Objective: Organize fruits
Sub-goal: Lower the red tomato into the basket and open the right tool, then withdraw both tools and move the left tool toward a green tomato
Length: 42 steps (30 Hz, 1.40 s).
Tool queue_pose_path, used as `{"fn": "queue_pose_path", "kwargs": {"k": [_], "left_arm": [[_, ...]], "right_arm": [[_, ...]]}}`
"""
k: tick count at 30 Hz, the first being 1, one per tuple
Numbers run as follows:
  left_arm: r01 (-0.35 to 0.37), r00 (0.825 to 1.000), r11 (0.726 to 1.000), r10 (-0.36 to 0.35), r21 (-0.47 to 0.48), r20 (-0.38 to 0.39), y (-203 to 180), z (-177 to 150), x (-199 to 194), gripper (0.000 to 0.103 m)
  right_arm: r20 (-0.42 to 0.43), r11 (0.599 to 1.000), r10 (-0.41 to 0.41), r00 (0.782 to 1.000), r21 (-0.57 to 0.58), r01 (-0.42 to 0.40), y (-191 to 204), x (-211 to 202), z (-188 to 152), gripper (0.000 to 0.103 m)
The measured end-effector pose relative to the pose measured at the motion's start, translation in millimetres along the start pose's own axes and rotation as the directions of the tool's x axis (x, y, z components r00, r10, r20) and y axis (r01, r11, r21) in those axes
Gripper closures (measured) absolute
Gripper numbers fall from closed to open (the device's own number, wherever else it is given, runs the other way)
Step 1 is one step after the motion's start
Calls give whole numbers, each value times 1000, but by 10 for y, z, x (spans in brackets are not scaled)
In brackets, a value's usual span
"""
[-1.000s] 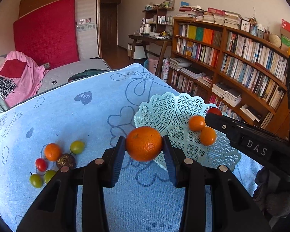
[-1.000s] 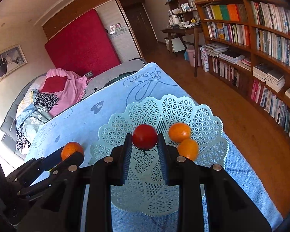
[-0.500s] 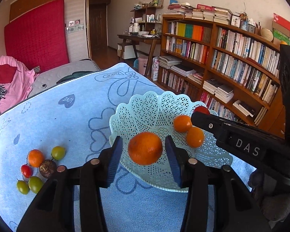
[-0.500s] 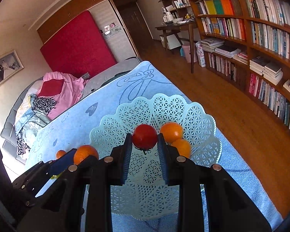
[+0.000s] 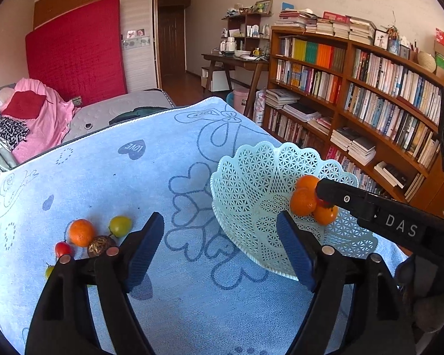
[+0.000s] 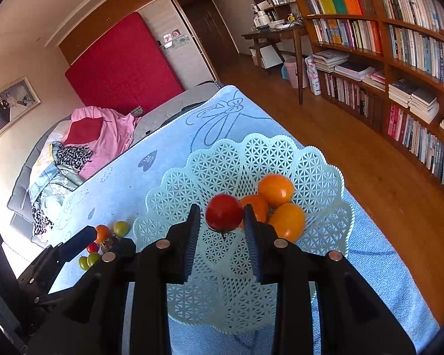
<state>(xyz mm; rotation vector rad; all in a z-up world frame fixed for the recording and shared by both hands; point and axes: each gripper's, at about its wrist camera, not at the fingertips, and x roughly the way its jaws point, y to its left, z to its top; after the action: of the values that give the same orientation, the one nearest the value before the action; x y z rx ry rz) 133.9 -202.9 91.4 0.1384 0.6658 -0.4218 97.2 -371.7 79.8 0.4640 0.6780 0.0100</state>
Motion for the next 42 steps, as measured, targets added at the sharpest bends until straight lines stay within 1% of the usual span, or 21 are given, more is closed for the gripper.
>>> {"fn": "queue_pose_path", "kwargs": {"k": [1,2,3,17,24,30,34,37,42], "left_arm": [[-3,1000,1000,3,-3,0,10,-2,-9,24],[-9,1000,1000,9,-6,-1,23,-3,-11,22],[-15,1000,1000,15,-7,-1,33,-6,-16,21],[-80,997,997,80,-16,1,172,-98,-121,21],[-124,992,992,124,-5,31,229,-134,-262,21],[-150,988,988,151,-27,36,324,-173,-349,21],[-176,983,983,178,-43,37,417,-222,-403,21],[-210,976,976,212,-49,40,500,-264,-450,21],[-244,969,966,247,-84,31,691,-326,-515,21]], "right_arm": [[4,1000,2,1000,8,-2,-1,-8,-4,41],[8,1000,3,1000,11,-3,8,-17,-5,36],[9,1000,1,1000,6,-1,22,-22,-4,36],[41,1000,14,999,15,-15,67,-118,13,36],[53,1000,29,998,3,-29,157,-166,-11,36],[60,998,54,997,-15,-53,257,-206,-44,36],[64,997,73,995,-30,-71,338,-207,-72,36],[67,995,90,994,-49,-87,412,-210,-109,36],[58,991,114,992,-84,-109,544,-185,-191,36]]}}
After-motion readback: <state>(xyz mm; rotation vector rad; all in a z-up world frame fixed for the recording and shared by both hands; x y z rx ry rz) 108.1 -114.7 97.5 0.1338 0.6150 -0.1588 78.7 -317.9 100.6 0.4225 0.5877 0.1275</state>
